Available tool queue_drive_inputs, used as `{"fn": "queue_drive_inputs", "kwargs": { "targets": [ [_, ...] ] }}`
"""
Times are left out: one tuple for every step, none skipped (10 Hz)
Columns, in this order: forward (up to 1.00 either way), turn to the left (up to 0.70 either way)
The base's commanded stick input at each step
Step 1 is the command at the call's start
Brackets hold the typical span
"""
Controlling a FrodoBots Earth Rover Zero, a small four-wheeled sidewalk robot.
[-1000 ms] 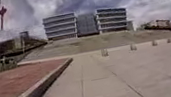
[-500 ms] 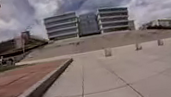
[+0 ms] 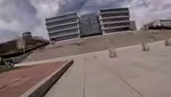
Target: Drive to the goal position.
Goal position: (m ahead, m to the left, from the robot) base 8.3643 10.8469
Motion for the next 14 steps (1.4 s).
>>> {"fn": "queue_drive_inputs", "kwargs": {
  "targets": [
    [1.0,0.0],
    [1.0,0.0],
    [1.0,0.0],
    [1.0,0.0],
    [1.0,0.0],
    [1.0,0.0],
    [1.0,0.0],
    [1.0,0.0],
    [1.0,0.0],
    [1.0,0.0],
    [1.0,0.0],
    [1.0,0.0],
    [1.0,0.0],
    [1.0,0.0]
  ]
}}
